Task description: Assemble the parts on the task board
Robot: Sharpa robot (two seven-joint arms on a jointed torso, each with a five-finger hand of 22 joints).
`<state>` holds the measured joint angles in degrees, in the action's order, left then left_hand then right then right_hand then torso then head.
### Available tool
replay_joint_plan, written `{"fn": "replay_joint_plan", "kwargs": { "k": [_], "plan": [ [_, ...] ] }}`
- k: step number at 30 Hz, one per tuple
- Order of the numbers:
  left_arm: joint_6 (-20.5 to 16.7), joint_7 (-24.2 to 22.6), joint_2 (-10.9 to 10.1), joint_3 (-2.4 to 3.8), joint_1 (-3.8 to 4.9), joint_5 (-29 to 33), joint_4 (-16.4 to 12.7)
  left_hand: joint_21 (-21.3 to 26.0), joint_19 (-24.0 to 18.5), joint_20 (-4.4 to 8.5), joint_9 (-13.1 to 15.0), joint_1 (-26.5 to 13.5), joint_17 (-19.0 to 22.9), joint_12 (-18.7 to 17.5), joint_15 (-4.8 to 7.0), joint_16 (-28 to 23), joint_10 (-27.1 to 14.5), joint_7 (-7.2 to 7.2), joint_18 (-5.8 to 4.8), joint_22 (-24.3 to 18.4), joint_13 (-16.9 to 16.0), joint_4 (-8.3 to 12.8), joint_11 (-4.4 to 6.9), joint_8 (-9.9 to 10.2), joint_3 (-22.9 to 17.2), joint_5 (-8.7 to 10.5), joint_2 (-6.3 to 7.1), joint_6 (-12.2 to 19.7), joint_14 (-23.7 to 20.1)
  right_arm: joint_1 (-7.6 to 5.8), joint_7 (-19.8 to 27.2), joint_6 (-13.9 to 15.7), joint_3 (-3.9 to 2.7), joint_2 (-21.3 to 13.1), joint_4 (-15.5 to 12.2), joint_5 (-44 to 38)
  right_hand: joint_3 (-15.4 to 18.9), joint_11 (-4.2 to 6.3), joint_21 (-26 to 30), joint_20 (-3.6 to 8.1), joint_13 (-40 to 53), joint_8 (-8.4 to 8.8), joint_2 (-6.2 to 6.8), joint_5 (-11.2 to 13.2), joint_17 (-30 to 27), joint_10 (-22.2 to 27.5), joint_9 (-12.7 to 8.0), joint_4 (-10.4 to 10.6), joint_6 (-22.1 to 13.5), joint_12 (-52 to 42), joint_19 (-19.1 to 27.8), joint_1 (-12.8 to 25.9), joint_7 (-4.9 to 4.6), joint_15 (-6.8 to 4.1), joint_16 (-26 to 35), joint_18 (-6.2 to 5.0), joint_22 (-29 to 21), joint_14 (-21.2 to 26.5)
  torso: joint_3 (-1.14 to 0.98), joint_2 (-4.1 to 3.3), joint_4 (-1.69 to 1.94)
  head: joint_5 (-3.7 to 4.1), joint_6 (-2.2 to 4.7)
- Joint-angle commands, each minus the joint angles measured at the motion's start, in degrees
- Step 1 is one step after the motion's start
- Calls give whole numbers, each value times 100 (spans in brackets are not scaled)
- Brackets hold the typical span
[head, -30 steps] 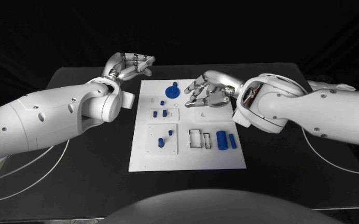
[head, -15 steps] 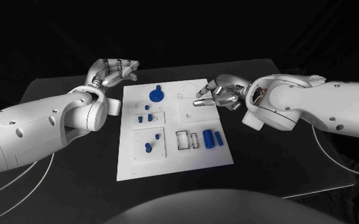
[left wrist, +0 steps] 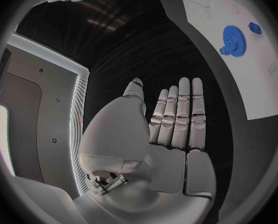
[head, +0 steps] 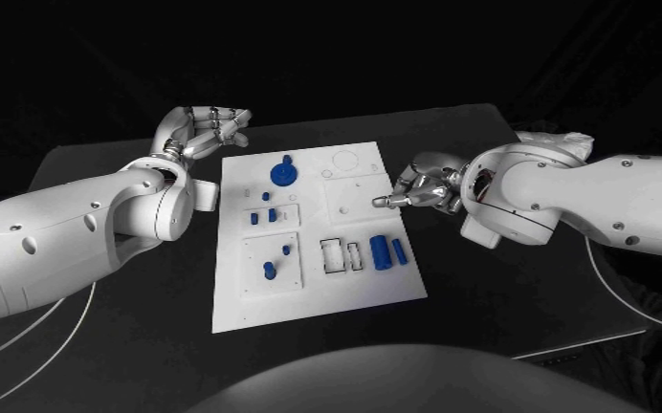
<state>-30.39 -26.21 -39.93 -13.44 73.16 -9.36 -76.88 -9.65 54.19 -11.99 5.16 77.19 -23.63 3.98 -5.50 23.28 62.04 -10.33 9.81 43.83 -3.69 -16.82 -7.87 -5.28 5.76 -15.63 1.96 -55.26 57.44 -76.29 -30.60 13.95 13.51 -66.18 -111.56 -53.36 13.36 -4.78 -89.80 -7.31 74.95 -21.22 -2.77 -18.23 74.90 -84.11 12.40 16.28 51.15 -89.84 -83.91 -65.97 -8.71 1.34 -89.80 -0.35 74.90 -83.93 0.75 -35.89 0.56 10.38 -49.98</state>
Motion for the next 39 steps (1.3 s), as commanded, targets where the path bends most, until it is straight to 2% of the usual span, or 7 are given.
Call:
{"fn": "replay_joint_plan", "kwargs": {
  "k": [1,5,11,19,24,32,39],
  "plan": [
    [107,-37,16,4,2,11,5,20,31,-11,7,-2,9,7,-8,-18,-43,-8,64,-9,-2,4,4,-24,29,-25,-50,37,-47,63,-649,-363,4,31,-7,-435,47,-14,-20,17,1505,-143,5,-75,1510,-589,134,6,72,-16,-609,123,20,-61,-20,35,1510,-607,-4,-1,-5,-7,-2],
    [118,-37,14,4,2,11,9,22,31,-11,7,-2,9,7,-9,-18,-43,-9,64,-11,-2,4,4,-24,30,-26,-51,38,-48,152,-851,-441,4,76,5,-602,76,53,-20,77,1505,-324,8,-280,1510,-589,377,4,104,-16,-609,264,89,-123,-20,35,1510,-607,-5,-4,-3,6,-2],
    [126,-37,8,4,2,11,14,22,31,-11,7,-2,9,7,-9,-18,-43,-9,64,-11,-2,4,4,-24,30,-26,-51,38,-48,260,-1068,-548,4,167,10,-725,20,101,-20,119,1505,-423,97,-459,1510,-589,582,-37,100,-16,-609,226,135,-164,-20,35,1510,-607,-2,-5,-6,0,-2],
    [139,-40,16,4,2,11,18,22,31,-11,7,-2,9,7,-9,-18,-43,-9,64,-11,-2,4,4,-24,30,-26,-51,38,-48,304,-1232,-737,4,277,36,-779,-149,110,-20,140,1505,-414,206,-387,1510,-589,711,-60,0,-16,-609,159,133,-179,-20,35,1510,-607,1,-3,-4,16,-2],
    [139,-42,6,4,2,11,14,22,31,-11,7,-2,9,7,-9,-18,-43,-9,64,-11,-2,4,4,-24,30,-26,-51,38,-48,415,-1239,-677,4,377,65,-787,-262,94,-20,135,1505,-389,248,-363,1510,-589,766,-74,-73,-16,-609,123,114,-169,-20,35,1510,-607,-6,-5,-3,-7,-2],
    [142,-44,-14,4,1,11,2,22,31,-11,7,-2,9,7,-9,-18,-43,-9,64,-11,-2,4,4,-24,30,-26,-51,38,-48,523,-1267,-740,4,545,128,-835,-407,81,-20,125,1505,-380,260,-316,1510,-589,837,-110,-117,-16,-609,53,102,-158,-20,35,1510,-607,-3,1,4,-25,-2],
    [145,-47,-34,4,-1,11,-9,22,31,-11,7,-2,9,7,-9,-18,-43,-9,64,-11,-2,4,4,-24,30,-26,-51,38,-48,571,-1305,-816,4,641,204,-891,-483,78,-20,121,1505,-372,231,-261,1510,-589,871,-125,-133,-16,-609,27,99,-154,-20,35,1510,-607,2,-2,-7,-36,-2]
  ]
}}
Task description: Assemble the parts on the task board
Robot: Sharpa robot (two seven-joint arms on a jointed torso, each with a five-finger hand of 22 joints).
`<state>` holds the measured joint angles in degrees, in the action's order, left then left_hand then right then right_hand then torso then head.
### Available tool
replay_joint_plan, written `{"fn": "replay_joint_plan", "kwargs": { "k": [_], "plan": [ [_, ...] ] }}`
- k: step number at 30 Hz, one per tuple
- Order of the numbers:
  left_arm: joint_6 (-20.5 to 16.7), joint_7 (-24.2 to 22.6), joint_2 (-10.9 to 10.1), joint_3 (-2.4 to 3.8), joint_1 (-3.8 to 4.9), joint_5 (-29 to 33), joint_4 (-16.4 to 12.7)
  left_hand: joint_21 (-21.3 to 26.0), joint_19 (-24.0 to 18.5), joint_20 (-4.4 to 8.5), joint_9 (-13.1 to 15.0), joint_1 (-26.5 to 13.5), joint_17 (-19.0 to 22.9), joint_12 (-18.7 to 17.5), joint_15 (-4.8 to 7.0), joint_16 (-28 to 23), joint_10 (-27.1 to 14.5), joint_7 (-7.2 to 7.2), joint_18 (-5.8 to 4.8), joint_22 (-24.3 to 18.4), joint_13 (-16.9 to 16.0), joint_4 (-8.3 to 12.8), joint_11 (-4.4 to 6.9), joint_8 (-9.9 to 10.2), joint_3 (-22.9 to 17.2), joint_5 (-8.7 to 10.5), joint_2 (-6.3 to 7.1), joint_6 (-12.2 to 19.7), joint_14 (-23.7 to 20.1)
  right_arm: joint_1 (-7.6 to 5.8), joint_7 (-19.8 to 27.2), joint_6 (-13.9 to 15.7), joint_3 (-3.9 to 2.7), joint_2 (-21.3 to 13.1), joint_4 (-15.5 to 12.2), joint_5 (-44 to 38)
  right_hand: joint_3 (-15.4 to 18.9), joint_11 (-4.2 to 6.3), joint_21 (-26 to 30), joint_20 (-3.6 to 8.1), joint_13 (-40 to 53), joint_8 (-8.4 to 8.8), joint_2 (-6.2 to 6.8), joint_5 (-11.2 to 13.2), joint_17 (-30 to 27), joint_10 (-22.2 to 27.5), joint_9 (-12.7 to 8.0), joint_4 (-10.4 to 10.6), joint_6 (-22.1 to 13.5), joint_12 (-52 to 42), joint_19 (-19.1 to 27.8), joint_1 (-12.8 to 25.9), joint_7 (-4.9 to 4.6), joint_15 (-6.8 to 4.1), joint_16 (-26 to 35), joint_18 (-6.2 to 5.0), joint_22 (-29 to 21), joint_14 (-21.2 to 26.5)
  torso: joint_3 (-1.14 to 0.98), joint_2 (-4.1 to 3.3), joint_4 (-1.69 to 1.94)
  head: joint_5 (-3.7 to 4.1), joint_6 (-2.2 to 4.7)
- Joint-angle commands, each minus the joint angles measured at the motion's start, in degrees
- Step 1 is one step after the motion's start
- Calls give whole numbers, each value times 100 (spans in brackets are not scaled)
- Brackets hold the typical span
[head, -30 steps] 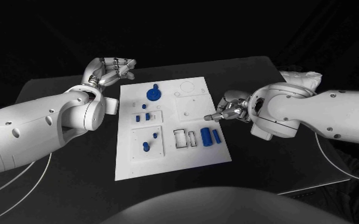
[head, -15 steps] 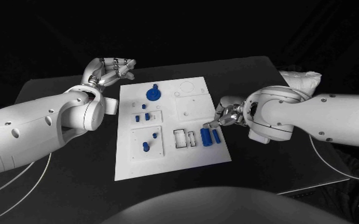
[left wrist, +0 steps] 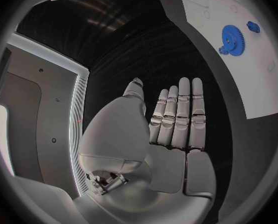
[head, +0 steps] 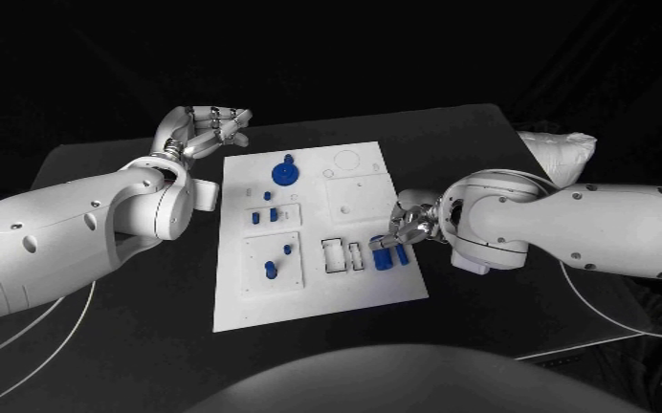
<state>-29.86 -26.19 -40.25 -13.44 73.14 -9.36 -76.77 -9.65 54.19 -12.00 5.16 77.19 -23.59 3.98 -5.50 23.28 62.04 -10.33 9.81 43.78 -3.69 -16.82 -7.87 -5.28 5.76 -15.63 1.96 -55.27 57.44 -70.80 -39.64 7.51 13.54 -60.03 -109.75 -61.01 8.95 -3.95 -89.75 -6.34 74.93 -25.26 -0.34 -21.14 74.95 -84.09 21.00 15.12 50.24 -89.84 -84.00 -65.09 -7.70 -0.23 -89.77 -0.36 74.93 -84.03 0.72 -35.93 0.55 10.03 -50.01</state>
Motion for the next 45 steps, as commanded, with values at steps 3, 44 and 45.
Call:
{"fn": "replay_joint_plan", "kwargs": {
  "k": [3,44,45],
  "plan": [
    [94,-48,-10,4,1,10,-23,31,31,-13,7,4,10,7,-11,-18,-49,-11,64,-15,-2,4,1,-24,37,-27,-56,45,-54,42,-405,-189,1,59,51,-100,-65,-8,-25,22,1507,36,-23,71,1505,-591,27,-4,-49,-16,-600,-49,-6,5,-23,36,1507,-597,6,-1,-4,10,1],
    [126,-24,-29,3,0,10,-43,31,31,-13,7,4,10,7,-11,-18,-50,-11,63,-15,-2,4,1,-24,37,-27,-57,45,-54,274,-376,-383,0,704,612,339,-310,-100,-25,-32,1507,264,-123,357,1505,-591,94,-157,-317,-16,-600,-126,-110,68,-23,36,1507,-597,5,-4,1,36,1],
    [128,-23,-28,3,0,10,-44,36,31,-14,6,7,13,7,-12,-17,-52,-12,63,-20,-2,4,0,-24,41,-28,-60,48,-57,274,-379,-383,0,711,616,355,-362,-113,-25,-42,1507,297,-135,410,1505,-591,85,-216,-337,-16,-600,-191,-124,79,-23,36,1507,-597,5,-2,2,36,1]
  ]
}}
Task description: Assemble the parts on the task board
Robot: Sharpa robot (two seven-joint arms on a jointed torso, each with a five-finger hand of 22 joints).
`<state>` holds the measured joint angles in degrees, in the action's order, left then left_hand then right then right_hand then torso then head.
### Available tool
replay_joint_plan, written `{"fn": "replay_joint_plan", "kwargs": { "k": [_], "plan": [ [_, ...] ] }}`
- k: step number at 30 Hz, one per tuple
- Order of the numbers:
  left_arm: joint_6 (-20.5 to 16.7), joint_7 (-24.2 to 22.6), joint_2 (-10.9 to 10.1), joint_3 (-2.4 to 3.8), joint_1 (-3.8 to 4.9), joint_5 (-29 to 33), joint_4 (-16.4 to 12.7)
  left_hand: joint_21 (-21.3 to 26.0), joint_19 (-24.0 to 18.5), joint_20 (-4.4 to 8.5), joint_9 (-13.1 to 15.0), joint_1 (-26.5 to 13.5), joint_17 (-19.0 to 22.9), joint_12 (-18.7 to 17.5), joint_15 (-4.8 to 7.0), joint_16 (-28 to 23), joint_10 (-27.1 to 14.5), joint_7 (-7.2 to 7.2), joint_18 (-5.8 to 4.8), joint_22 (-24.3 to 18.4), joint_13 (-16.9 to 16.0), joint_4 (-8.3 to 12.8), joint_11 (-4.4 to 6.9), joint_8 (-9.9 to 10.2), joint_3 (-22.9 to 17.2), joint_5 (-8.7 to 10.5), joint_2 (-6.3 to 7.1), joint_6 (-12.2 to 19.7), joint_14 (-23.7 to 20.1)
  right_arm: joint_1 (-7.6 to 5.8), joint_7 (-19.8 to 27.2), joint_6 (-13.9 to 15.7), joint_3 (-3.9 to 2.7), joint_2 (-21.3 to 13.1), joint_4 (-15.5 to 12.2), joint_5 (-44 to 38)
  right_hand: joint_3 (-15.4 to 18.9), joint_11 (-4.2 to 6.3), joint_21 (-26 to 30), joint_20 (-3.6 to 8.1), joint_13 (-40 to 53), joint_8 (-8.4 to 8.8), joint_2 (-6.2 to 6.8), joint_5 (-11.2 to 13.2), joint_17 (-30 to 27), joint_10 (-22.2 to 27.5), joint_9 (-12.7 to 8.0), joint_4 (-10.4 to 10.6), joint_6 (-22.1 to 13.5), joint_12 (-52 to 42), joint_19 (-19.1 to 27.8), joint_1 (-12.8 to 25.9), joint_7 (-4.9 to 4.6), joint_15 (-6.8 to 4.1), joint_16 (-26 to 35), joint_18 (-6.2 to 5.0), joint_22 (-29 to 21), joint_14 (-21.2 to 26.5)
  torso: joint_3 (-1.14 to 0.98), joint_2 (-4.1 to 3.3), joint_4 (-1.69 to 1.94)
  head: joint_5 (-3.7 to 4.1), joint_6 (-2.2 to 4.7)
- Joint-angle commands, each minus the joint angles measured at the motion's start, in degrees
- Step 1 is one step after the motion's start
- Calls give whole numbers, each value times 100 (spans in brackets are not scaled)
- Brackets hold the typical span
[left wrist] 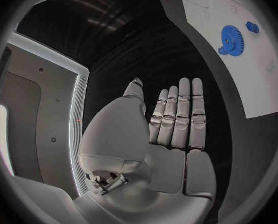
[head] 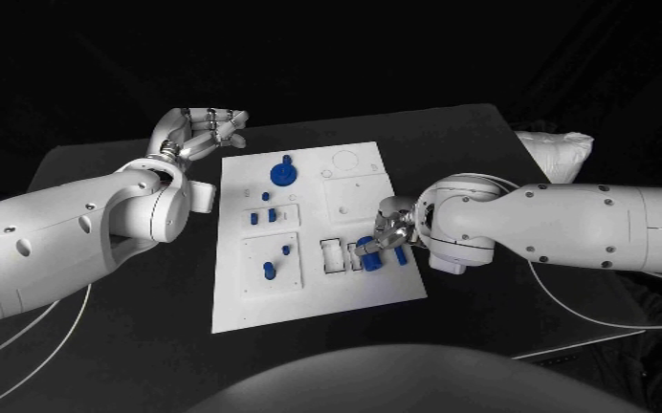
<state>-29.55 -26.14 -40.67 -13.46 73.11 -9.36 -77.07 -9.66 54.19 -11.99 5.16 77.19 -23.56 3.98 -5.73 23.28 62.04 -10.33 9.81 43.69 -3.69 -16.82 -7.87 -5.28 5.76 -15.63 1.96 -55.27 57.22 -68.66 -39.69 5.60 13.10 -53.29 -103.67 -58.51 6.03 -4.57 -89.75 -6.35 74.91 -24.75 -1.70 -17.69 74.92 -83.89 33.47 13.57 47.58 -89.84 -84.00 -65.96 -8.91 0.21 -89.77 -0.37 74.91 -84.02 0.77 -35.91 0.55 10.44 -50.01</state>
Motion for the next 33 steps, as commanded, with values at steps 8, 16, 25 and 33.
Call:
{"fn": "replay_joint_plan", "kwargs": {
  "k": [8,16,25,33],
  "plan": [
    [104,-25,22,4,3,10,-17,40,31,-15,6,10,11,7,9,-17,-55,-12,63,-15,-2,5,-1,-24,44,-29,-63,50,-37,86,-416,-236,44,96,50,196,-454,-90,-25,-89,1509,428,-60,139,1508,-611,-1258,-491,-70,-16,-600,-571,-39,76,-23,37,1509,-598,2,-3,0,-10,1],
    [107,-23,23,4,3,10,-21,40,31,-15,6,10,11,7,9,-17,-55,-12,63,-15,-2,5,-1,-24,44,-29,-63,50,-37,108,-344,-66,44,98,46,211,-961,-59,-25,-82,1509,610,-179,-158,1508,-611,-1414,-876,120,-16,-600,-1003,-5,66,-23,37,1509,-598,1,-3,1,-19,1],
    [106,-19,12,4,3,10,-28,44,31,-15,7,13,13,7,8,-16,-57,-13,63,-19,-2,4,-2,-25,46,-29,-68,52,-40,112,34,616,43,-2,-28,668,-1533,-21,-25,-91,1509,975,-122,-251,1508,-611,-1730,-1174,471,-16,-600,-1104,31,82,-23,37,1509,-598,-1,1,-4,-58,1],
    [102,-15,0,4,3,9,-30,44,31,-15,7,13,13,7,8,-16,-57,-13,63,-19,-2,4,-2,-25,46,-29,-68,52,-40,90,373,1144,42,-170,-135,1538,-1695,0,-25,-98,1509,1004,-102,-256,1508,-611,-1807,-1270,629,-16,-600,-1104,65,86,-23,37,1509,-598,0,0,-3,-79,1]
  ]
}}
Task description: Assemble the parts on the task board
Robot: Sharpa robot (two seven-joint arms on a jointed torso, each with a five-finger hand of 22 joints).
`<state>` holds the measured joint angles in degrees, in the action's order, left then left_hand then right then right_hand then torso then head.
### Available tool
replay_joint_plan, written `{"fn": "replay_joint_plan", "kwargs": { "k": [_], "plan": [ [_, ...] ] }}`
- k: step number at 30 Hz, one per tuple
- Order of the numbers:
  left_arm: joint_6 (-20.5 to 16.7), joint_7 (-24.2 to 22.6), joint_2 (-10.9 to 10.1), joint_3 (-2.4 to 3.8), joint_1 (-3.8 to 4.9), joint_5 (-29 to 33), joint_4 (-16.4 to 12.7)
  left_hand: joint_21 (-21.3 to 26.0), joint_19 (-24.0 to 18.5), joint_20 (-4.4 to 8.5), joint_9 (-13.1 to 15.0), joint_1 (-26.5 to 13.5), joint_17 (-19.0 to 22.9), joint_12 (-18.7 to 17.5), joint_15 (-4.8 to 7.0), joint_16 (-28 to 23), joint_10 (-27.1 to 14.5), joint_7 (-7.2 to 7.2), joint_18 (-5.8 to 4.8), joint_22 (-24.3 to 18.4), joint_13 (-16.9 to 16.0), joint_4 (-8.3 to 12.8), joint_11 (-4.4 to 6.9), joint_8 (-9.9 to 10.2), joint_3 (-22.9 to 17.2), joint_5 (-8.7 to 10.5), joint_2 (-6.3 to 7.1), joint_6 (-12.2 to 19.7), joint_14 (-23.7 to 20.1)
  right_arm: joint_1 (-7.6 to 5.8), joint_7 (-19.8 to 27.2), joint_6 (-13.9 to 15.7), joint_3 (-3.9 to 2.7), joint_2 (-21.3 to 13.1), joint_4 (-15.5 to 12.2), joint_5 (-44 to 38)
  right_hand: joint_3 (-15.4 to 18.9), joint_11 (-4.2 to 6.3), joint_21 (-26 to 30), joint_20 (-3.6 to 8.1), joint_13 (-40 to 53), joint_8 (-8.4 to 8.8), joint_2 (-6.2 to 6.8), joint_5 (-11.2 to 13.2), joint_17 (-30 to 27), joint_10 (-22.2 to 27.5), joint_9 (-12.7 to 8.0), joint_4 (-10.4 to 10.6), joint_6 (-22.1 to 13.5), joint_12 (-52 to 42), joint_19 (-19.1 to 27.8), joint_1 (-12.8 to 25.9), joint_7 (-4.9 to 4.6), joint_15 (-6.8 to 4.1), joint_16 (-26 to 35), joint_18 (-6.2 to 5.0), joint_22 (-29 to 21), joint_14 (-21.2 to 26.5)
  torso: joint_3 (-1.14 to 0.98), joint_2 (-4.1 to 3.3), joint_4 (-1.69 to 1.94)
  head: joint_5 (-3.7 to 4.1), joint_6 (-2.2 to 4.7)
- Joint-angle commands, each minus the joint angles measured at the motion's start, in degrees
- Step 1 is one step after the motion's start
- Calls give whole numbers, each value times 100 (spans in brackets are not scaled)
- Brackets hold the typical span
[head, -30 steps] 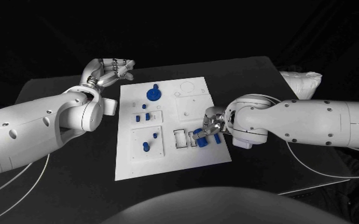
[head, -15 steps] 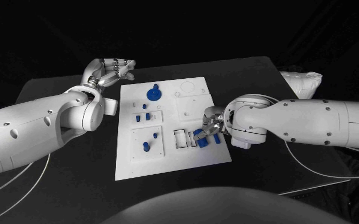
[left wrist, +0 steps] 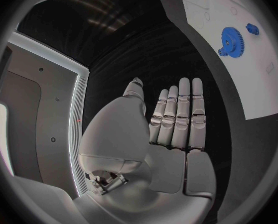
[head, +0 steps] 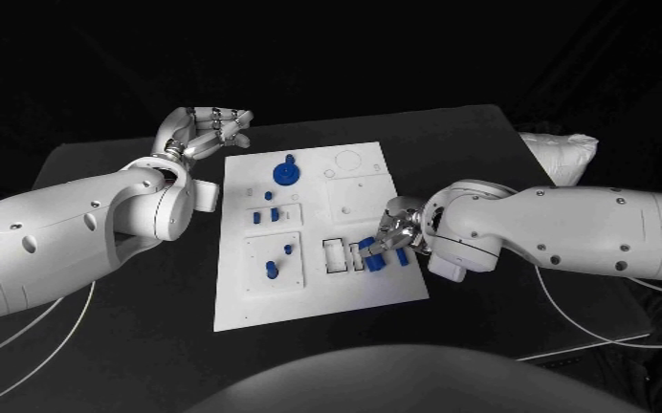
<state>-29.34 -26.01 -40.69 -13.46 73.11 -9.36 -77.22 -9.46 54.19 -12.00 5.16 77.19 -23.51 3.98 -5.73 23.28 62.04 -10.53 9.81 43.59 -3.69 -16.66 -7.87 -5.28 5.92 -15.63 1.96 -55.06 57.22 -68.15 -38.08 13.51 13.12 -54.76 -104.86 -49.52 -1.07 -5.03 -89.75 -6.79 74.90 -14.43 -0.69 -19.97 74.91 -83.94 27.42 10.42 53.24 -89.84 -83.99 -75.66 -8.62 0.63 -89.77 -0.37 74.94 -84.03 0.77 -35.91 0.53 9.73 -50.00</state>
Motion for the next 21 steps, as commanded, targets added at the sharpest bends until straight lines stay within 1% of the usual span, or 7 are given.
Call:
{"fn": "replay_joint_plan", "kwargs": {
  "k": [1,4,10,14,21],
  "plan": [
    [80,-28,2,4,3,9,-14,24,31,-15,6,12,8,7,8,-16,-57,7,63,-9,-2,-12,-2,-25,30,-29,-68,32,-40,29,241,390,41,-44,-30,715,-996,49,-25,-55,1510,-29,-200,-30,1509,-606,-1206,-963,76,-16,-601,-134,39,43,-23,37,1506,-597,0,0,-2,-9,0],
    [78,-24,-2,4,3,8,-13,28,31,-16,6,13,10,7,7,-16,-59,7,63,-13,-2,-13,-2,-25,32,-30,-74,34,-43,-43,356,533,40,-134,-88,1032,-1025,56,-25,-54,1510,-32,-190,-37,1509,-606,-1217,-988,110,-16,-601,-135,47,41,-23,37,1506,-597,3,0,-6,-18,0],
    [79,-19,2,4,3,7,-9,28,31,-16,7,13,10,7,7,-16,-59,7,63,-14,-2,-13,-2,-25,32,-30,-75,34,-43,-181,509,634,39,-241,-160,1371,-1049,63,-25,-54,1510,-35,-175,-43,1509,-606,-1227,-1014,141,-16,-601,-136,53,39,-23,37,1506,-597,2,-1,0,-20,0],
    [78,-16,2,4,3,7,-9,28,31,-16,7,13,10,7,7,-16,-59,7,63,-14,-2,-13,-2,-25,32,-30,-75,34,-43,-223,601,626,38,-256,-161,1506,-1054,64,-25,-53,1510,-35,-163,-38,1509,-606,-1232,-1025,151,-16,-601,-132,55,37,-23,37,1506,-597,2,-3,-1,-22,0],
    [77,-11,1,4,3,7,-5,28,31,-16,7,13,10,7,7,-16,-59,7,63,-14,-2,-13,-2,-25,32,-30,-75,34,-43,-246,767,630,38,-250,-146,1837,-1058,65,-25,-52,1510,-35,-147,-21,1509,-606,-1239,-1032,164,-16,-601,-118,56,36,-23,37,1506,-597,2,-2,-2,-42,0]
  ]
}}
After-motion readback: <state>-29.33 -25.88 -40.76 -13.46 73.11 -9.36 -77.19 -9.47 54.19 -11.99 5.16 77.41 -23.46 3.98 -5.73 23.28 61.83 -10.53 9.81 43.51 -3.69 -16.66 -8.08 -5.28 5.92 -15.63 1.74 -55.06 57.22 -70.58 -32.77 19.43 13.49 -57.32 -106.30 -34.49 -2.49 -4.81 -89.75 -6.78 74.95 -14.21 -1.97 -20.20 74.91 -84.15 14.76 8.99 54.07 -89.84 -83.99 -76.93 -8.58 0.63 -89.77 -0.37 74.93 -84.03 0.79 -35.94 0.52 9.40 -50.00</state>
